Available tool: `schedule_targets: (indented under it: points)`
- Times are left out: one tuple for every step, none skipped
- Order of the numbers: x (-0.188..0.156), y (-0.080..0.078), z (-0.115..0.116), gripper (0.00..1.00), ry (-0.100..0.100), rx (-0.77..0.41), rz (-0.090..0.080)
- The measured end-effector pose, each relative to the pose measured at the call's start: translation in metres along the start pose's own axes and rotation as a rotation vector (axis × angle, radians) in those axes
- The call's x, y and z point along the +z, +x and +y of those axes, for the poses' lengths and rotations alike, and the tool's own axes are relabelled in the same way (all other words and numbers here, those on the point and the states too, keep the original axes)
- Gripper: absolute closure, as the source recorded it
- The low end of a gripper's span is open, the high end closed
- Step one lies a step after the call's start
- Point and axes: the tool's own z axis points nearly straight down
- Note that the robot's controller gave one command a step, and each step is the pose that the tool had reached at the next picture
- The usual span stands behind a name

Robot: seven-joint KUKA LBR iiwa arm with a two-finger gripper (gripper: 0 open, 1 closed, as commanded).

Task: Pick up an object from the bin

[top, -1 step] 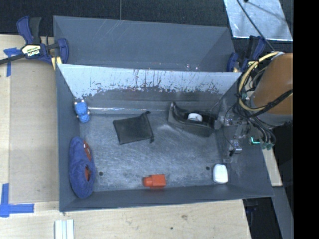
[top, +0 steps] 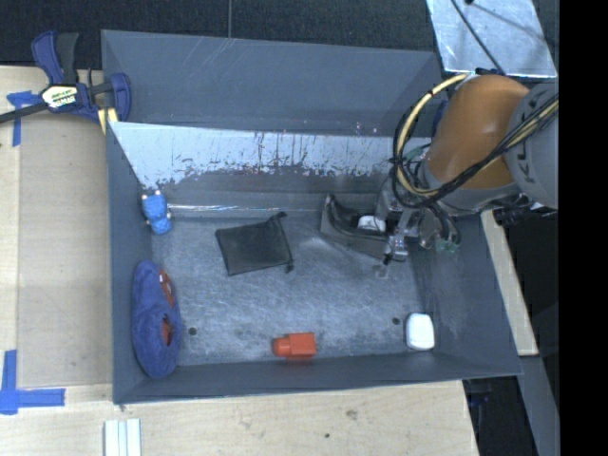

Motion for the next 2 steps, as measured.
schedule_targets:
  points:
    - [0.0284, -0.0292, -0.0066, 0.0, -0.001, -0.008, -0.022]
    - [0.0277, -0.0307, -0.0038, 1.0, -0.005, -0.01, -0.024]
